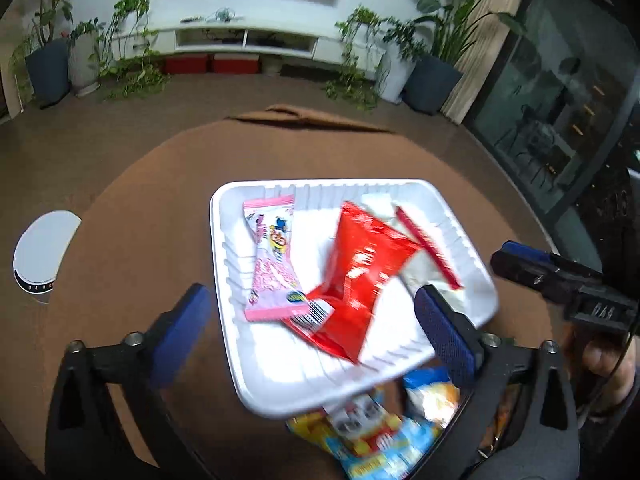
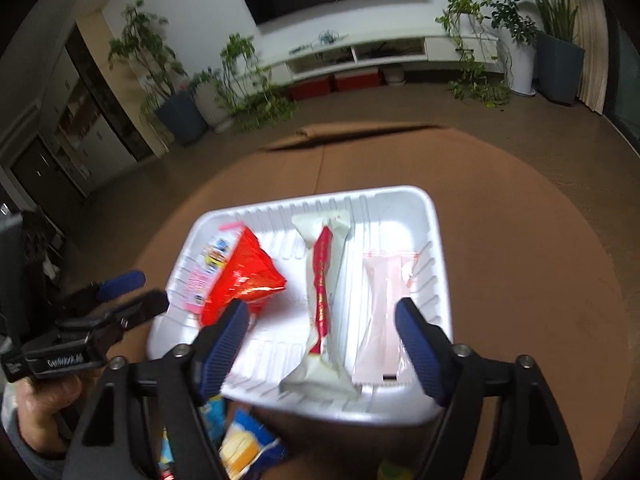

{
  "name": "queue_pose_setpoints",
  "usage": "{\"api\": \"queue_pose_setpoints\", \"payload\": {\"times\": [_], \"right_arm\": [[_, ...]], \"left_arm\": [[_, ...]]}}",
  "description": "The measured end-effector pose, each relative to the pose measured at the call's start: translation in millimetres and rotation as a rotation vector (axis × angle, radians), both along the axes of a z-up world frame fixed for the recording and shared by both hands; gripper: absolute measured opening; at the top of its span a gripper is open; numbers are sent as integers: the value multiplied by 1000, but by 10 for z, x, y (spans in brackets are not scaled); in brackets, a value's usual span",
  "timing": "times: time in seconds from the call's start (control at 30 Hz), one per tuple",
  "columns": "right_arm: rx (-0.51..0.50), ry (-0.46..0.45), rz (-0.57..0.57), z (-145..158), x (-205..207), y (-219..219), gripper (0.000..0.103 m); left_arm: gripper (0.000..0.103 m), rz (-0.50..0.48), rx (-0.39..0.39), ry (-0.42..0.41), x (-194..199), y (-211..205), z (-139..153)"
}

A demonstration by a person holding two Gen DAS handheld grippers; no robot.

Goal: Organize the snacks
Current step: 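Withdraw both tools from the tray toward the remaining snacks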

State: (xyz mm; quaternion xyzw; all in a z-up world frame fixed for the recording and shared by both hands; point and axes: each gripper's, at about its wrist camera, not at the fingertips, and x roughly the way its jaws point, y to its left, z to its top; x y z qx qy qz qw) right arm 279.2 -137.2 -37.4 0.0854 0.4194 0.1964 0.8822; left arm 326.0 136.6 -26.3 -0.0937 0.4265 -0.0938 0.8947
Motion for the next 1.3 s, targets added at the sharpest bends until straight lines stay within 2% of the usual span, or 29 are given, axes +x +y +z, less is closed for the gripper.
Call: {"api": "queue_pose_setpoints", "payload": {"times": [0.1,0.23,0.37,0.53,0.63,0.7,0.87,1.0,1.07,1.13,1.2,1.3], "right_arm": [[55,-65,-16,176,-281,-192,95],[92,-103,-30,273,-631,-375,97],[79,-137,-40,265,-1042,-503,97],[50,-148,-77,151,-1511,-613,97],[29,-142,-101,32,-1754,-639,97],[7,-123,-108,-70,-1895,-626,97],[-16,-46,-113,-325,-2176,-599,97],[-14,-2,-110,-455,-2293,-593,97],[-10,0,-113,-461,-2321,-603,96],[-16,-6,-115,-458,-2335,-600,96],[-26,-16,-115,-452,-2355,-591,96],[-26,-14,-113,-458,-2381,-574,96]], "left_arm": [[103,-19,4,-28,-279,-54,132],[103,-37,34,-60,-743,-172,205],[103,-21,22,-81,-1302,-288,166],[103,-12,3,16,-1850,-460,-116],[103,3,1,94,-2044,-572,-336],[103,-7,11,116,-2157,-672,-437],[103,-65,65,119,-2286,-983,-551],[102,-74,96,129,-2292,-1071,-576],[99,-67,100,130,-2252,-1075,-583],[86,-66,109,138,-2206,-1070,-601],[79,-69,113,152,-2189,-1068,-616],[76,-75,121,169,-2190,-1090,-664]]}}
